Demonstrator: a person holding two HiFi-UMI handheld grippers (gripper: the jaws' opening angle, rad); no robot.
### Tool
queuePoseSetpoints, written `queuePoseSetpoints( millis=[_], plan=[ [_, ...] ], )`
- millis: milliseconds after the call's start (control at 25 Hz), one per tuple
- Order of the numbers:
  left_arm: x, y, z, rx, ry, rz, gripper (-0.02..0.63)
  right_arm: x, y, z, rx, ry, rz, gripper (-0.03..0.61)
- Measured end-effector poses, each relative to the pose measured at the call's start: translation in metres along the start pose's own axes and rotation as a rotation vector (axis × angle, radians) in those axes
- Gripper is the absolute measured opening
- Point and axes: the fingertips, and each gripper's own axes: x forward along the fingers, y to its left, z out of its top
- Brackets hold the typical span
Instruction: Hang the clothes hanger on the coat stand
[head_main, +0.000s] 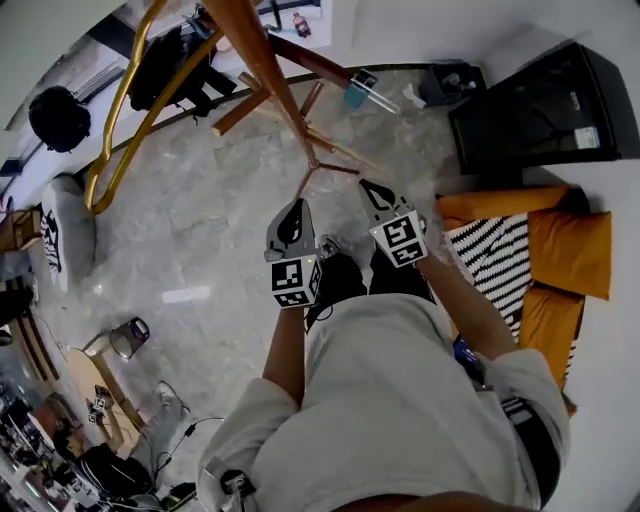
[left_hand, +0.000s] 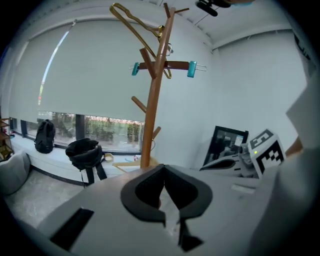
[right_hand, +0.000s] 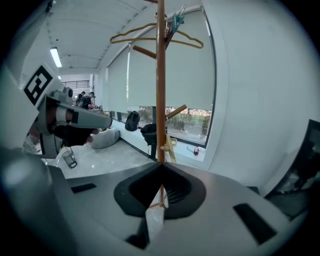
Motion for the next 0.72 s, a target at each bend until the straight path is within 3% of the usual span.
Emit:
queuePoseSetpoints(
  millis=[200,360,720],
  plan=[
    [0.009,-0.021,-0.001,0.043,0.030,-0.108,0.009,-0.042,-0.029,0.013,0.139,-0.081,-0.158,0.005],
    [0.009,-0.043,0.007,0.056,0.002,-0.140,0.009,-0.083,-0.044,0.022,0.158,-0.139,-0.242,0.005],
    [-0.015,-0.106,0.020,0.087,-0.052,-0.152,0.009,-0.158,-0.041,0.036,0.097,-0.233,-0.225,0.005]
  ],
)
